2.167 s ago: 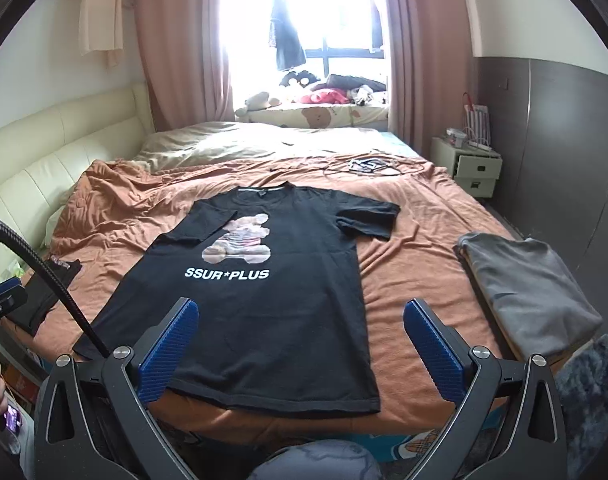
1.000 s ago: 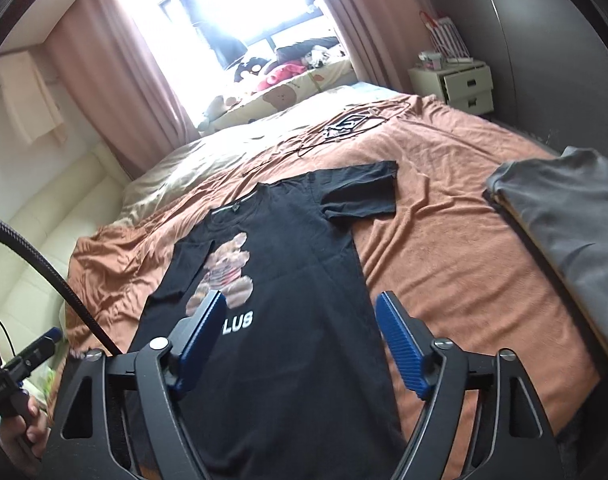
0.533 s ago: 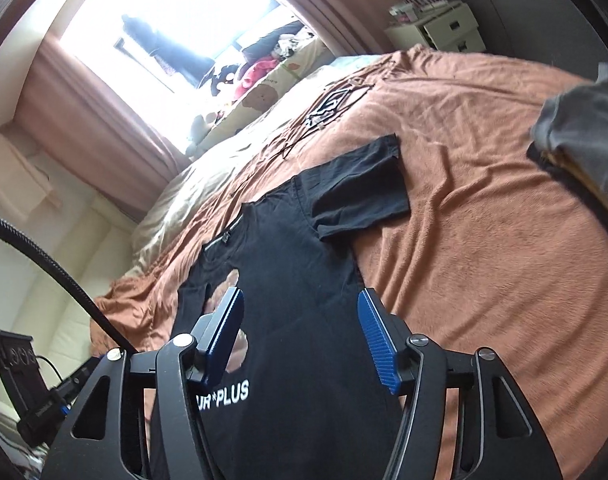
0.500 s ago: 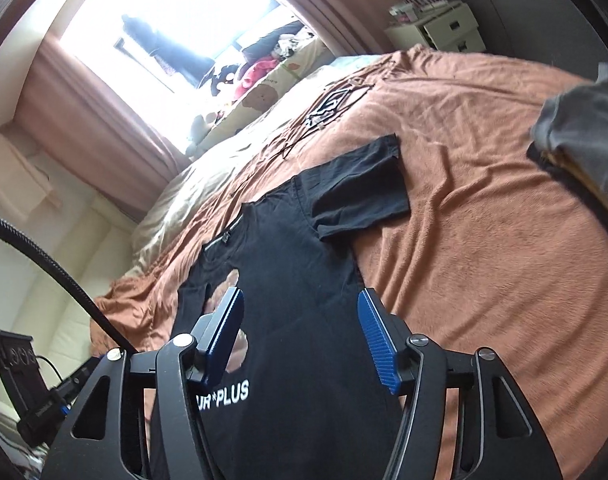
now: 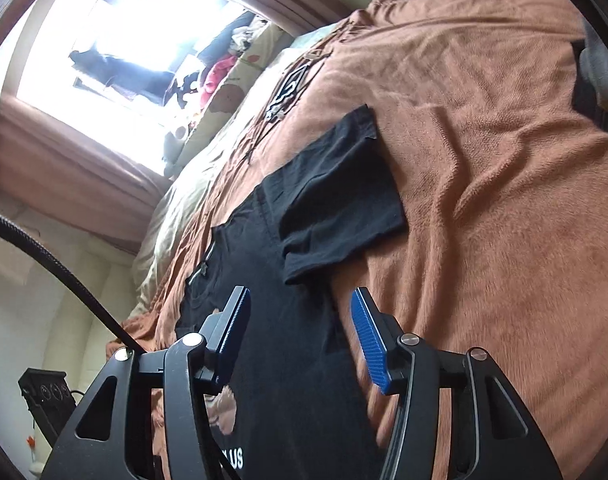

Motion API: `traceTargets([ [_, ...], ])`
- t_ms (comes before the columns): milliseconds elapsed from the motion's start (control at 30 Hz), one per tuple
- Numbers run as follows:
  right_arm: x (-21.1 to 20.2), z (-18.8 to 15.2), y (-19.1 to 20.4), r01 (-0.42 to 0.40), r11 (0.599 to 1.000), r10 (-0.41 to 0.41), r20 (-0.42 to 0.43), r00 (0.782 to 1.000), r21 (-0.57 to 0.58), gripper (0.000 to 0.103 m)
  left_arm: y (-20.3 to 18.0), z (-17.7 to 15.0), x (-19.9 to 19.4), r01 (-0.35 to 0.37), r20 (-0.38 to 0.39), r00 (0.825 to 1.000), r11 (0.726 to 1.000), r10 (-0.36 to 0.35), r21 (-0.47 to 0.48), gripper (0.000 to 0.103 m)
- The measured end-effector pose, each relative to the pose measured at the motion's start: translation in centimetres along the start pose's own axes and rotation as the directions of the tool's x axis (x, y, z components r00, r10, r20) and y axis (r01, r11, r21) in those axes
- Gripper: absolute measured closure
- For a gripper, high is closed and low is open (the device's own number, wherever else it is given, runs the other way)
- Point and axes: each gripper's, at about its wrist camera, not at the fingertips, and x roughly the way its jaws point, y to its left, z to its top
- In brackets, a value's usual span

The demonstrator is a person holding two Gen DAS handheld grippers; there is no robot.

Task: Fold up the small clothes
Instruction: 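Lower the right gripper onto the other sleeve of the T-shirt, then grasp the sleeve edge with the right gripper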

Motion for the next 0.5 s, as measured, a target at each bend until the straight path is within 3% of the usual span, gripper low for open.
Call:
traceTargets([
  [67, 1.7, 0.6, -0.8, -0.007, 0.999, 0.008, -0.025, 1.000, 0.036, 0.059, -0.1, 0.4, 1.3, 0.003, -0.009, 1.000, 1.000, -0.003, 0.004, 0.068],
  [267, 5.4, 1.8, -1.6, 0.026, 0.998, -0.023, -0.058, 0.998, 0.054, 0.059, -0.6, 1.8, 6.0, 0.011, -0.056, 0.998, 1.000, -0.009, 0.023, 0.079],
  [500, 6.9, 3.1, -1.8, 0.061, 0.995, -0.057, -0.062, 0.996, 0.075, 0.065, -2.1, 2.8, 10.7, 0.031, -0.106, 0.994, 0.998, -0.025, 0.059, 0.087],
])
